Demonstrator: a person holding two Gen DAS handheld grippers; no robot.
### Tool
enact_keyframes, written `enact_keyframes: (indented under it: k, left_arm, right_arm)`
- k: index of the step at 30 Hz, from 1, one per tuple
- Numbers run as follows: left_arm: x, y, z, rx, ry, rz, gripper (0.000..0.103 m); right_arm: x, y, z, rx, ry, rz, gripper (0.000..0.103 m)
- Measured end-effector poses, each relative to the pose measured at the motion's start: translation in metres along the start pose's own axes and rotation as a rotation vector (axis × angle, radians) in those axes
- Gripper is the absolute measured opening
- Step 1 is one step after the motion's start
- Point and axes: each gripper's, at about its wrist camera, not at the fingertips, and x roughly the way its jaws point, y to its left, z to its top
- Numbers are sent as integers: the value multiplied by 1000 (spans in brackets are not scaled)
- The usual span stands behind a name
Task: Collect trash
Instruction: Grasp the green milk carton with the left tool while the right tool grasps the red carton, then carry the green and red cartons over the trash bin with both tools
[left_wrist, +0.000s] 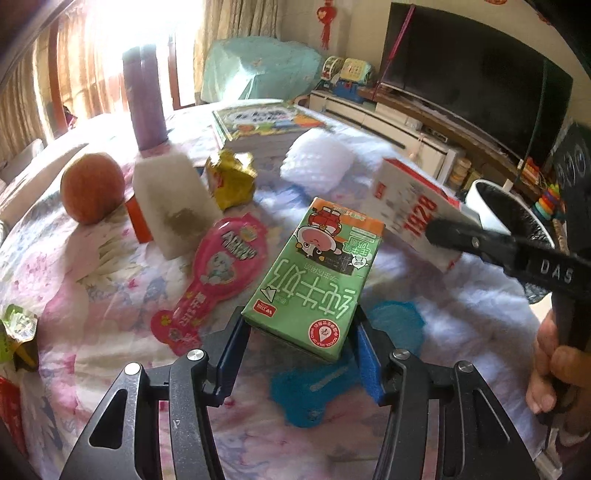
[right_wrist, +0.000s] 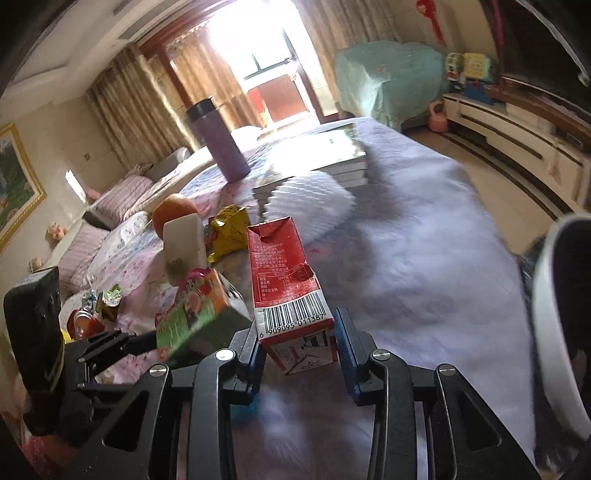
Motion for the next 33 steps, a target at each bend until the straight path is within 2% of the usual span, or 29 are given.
enact_keyframes:
  k: [16,33]
  left_arm:
    - [-7,-61,12,70,-33,-100,52]
    - [11,-122,33,179,-33,-188,52]
  right_arm:
    - [-84,-59,-27,124,-98,-123,35]
    - [-135,-109,-45,218,-162,-222,35]
